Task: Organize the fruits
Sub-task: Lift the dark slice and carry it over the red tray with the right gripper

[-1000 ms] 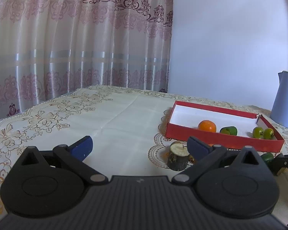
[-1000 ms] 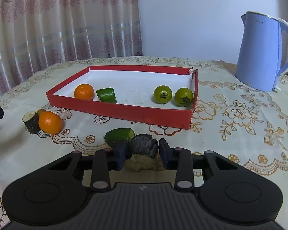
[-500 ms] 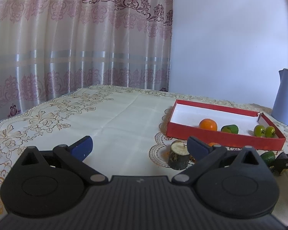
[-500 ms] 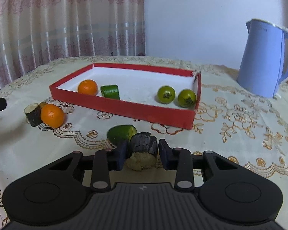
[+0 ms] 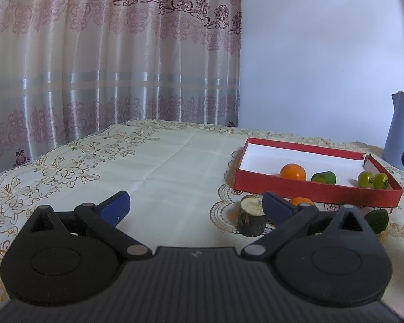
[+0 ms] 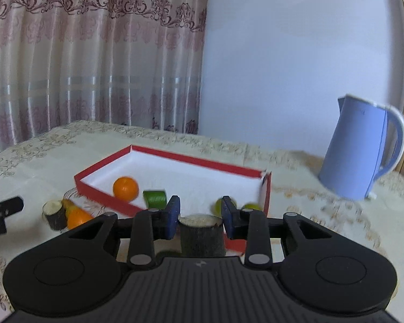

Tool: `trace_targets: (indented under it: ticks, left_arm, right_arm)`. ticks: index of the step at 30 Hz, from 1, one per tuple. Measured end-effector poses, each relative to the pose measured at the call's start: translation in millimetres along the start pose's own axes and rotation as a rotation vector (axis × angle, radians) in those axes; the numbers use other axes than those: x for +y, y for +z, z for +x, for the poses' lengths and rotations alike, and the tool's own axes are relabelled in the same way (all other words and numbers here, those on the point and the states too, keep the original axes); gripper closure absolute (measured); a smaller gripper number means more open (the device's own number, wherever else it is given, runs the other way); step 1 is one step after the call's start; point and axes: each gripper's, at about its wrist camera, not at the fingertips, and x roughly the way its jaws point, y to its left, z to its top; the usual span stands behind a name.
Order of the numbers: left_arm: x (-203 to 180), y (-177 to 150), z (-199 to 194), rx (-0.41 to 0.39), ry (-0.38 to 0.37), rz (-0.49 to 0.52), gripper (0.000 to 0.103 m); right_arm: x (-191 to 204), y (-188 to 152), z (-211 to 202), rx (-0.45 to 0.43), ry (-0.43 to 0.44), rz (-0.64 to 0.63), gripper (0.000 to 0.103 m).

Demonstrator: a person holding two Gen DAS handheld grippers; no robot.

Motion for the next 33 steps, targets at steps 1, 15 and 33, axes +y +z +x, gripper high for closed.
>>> trace_targets:
  ticks: [1, 15, 33]
  left_arm:
    - [0, 0, 0, 0.000, 0.000, 0.002, 0.000]
    - [-2, 0, 1, 0.009, 0.002, 0.009, 0.000]
    - [-4, -3, 4, 0.022, 0.002, 0.018, 0.000]
  right_arm:
    - [1, 4, 2, 0.003, -0.009, -0.008, 0.071]
    - [8, 24, 37, 0.015, -0.080, -0.041, 0.071]
    - [3, 25, 64, 0.033, -0.066, -0.016, 0.071]
